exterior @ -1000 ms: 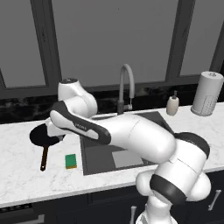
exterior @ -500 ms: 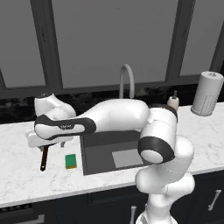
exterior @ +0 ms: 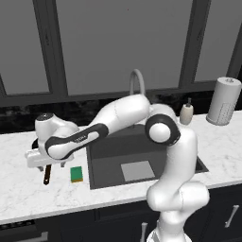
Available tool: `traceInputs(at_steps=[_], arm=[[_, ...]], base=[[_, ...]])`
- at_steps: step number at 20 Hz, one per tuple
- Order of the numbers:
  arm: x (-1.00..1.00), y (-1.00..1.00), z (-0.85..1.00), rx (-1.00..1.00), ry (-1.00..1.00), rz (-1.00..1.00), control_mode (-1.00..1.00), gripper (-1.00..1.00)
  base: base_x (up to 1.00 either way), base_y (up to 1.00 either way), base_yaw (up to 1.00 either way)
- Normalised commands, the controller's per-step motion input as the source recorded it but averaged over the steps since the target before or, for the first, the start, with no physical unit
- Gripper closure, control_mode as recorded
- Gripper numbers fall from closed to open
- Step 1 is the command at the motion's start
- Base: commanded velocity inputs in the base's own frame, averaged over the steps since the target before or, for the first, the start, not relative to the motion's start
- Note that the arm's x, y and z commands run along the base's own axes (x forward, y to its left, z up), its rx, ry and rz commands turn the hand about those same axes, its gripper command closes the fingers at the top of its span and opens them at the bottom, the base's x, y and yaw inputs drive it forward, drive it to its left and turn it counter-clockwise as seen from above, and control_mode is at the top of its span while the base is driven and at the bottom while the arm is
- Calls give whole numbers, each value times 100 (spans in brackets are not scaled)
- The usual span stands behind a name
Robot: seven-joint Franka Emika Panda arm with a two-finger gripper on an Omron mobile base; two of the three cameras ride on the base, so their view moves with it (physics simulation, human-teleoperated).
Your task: Pick the pan and sponge and place them into the sink. Then turn on the water.
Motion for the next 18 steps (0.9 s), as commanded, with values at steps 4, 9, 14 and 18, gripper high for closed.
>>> traceInputs(at_steps=[4, 9, 14, 18], arm=[[31, 25, -25, -2, 12, 0, -100, -100], [27, 20, -24, -4, 7, 0, -100, -100], [18, 0, -38, -3, 0, 0, -100, -100], [7, 0, -41, -1, 0, 0, -100, -100]], base=[[0, 0, 0], [0, 0, 0], [0, 0, 0], [0, 0, 0]])
